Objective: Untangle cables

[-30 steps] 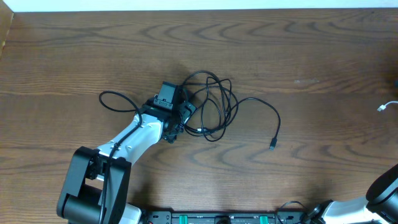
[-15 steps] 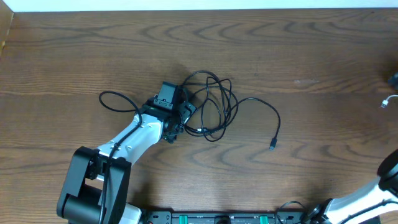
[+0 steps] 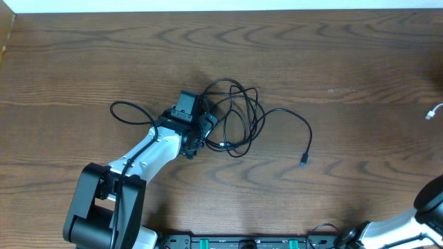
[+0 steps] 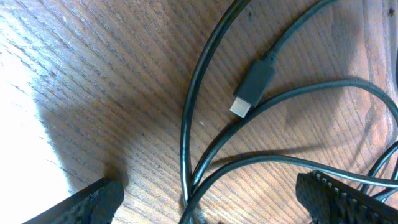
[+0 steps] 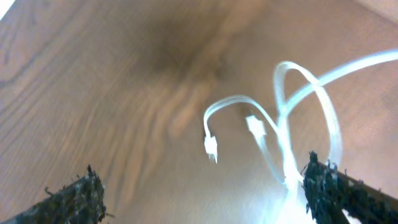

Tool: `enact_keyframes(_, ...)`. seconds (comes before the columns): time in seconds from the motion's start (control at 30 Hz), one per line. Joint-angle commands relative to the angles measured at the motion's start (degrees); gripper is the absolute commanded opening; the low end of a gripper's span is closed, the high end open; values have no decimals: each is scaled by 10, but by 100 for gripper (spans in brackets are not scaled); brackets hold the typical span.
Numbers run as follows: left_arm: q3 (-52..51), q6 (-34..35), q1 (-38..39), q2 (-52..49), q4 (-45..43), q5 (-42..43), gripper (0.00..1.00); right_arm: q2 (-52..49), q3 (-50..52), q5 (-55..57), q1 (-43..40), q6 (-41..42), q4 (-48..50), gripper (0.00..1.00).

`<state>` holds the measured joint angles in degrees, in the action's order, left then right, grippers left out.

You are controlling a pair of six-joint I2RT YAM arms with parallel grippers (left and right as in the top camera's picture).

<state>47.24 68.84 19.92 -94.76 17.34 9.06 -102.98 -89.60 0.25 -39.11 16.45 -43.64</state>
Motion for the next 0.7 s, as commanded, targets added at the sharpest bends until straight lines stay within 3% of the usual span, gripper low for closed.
enact_keyframes(0.0, -49, 7, -2, -52, 28, -6, 95, -15, -2, 41, 2, 63, -38, 99)
enact_keyframes(0.13, -49, 7, -2, -52, 27, -6, 96, -67, -2, 48, 2, 51, -46, 99)
enact_keyframes(0.33, -49, 7, -2, -52, 27, -6, 96, -128, -3, -65, 4, 52, -55, 99)
enact_keyframes(0.47, -49, 7, -2, -52, 27, -6, 95, -126, -3, -128, 4, 52, -56, 99)
enact_keyframes(0.67, -49, 7, -2, -52, 27, -6, 95, -80, -3, -123, 8, 55, -64, 99)
